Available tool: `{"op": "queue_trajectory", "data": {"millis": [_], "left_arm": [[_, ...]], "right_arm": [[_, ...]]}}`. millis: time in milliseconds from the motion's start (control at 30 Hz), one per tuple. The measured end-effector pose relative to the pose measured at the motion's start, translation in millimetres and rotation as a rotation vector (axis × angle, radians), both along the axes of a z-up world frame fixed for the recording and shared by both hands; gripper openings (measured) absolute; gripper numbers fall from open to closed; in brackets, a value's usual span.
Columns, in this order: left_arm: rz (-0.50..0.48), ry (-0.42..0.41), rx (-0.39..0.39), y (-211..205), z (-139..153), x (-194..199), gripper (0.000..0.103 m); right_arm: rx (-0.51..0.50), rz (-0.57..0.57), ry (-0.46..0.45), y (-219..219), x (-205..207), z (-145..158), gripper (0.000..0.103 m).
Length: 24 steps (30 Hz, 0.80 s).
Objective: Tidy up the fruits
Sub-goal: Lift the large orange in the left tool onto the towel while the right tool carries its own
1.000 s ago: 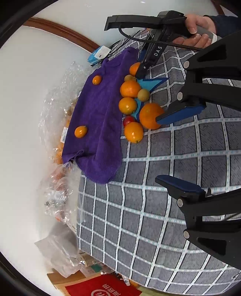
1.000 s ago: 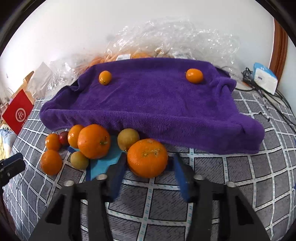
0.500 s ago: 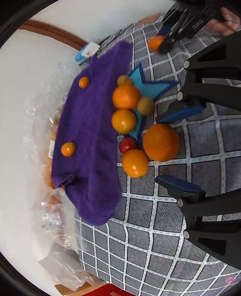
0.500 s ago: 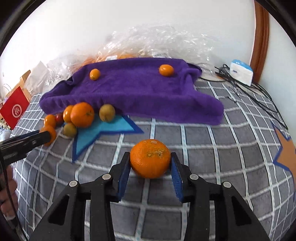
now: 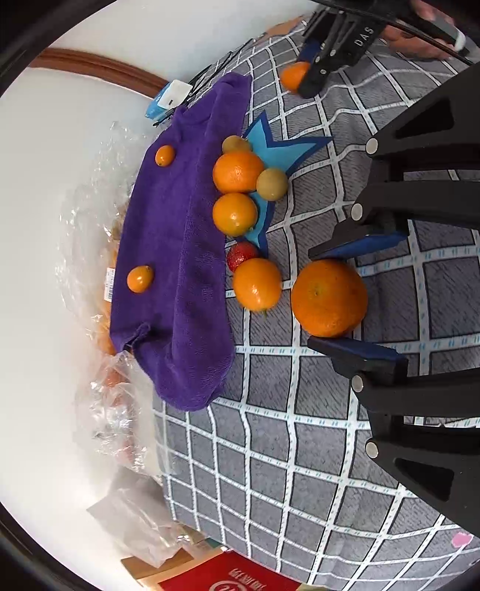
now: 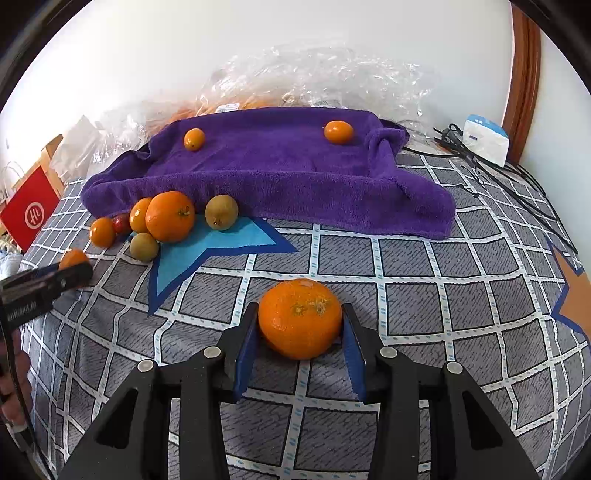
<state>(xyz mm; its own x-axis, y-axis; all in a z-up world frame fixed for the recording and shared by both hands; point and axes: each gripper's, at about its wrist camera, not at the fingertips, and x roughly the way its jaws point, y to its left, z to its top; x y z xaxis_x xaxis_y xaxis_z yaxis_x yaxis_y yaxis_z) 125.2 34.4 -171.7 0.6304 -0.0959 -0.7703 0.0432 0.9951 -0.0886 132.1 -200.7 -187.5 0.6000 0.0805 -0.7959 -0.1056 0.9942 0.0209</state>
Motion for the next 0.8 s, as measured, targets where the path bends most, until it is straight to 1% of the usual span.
{"op": "queue_trajectory", "data": {"millis": [33, 100, 167, 300, 500, 700, 800], "left_arm": [[-0.001, -0.007, 0.003, 0, 0, -1, 0.039], [0.0, -0.001, 0.004, -1, -2, -1, 0.039], [0.002, -0.001, -0.014, 1, -1, -1, 0.039], [0.014, -0.001, -0.054, 6, -2, -2, 0.039], [0.014, 0.002, -0.016, 1, -3, -1, 0.039], [0.024, -0.004, -0.071, 8, -3, -4, 0.038], [0.024, -0.008, -0.106, 12, -3, -7, 0.038]], "right_arm": [[0.001, 0.005, 0.001, 0, 0, 0, 0.047], [0.003, 0.011, 0.002, 1, 0, -1, 0.048], [0.014, 0.012, 0.002, 0, 0, -1, 0.049], [0.074, 0.01, -0.001, -8, 0, -1, 0.049], [0.13, 0.01, 0.001, -15, 0, -2, 0.049], [0.14, 0.008, -0.003, -16, -1, -2, 0.049], [0.131, 0.004, -0.005, -16, -1, -2, 0.043]]}}
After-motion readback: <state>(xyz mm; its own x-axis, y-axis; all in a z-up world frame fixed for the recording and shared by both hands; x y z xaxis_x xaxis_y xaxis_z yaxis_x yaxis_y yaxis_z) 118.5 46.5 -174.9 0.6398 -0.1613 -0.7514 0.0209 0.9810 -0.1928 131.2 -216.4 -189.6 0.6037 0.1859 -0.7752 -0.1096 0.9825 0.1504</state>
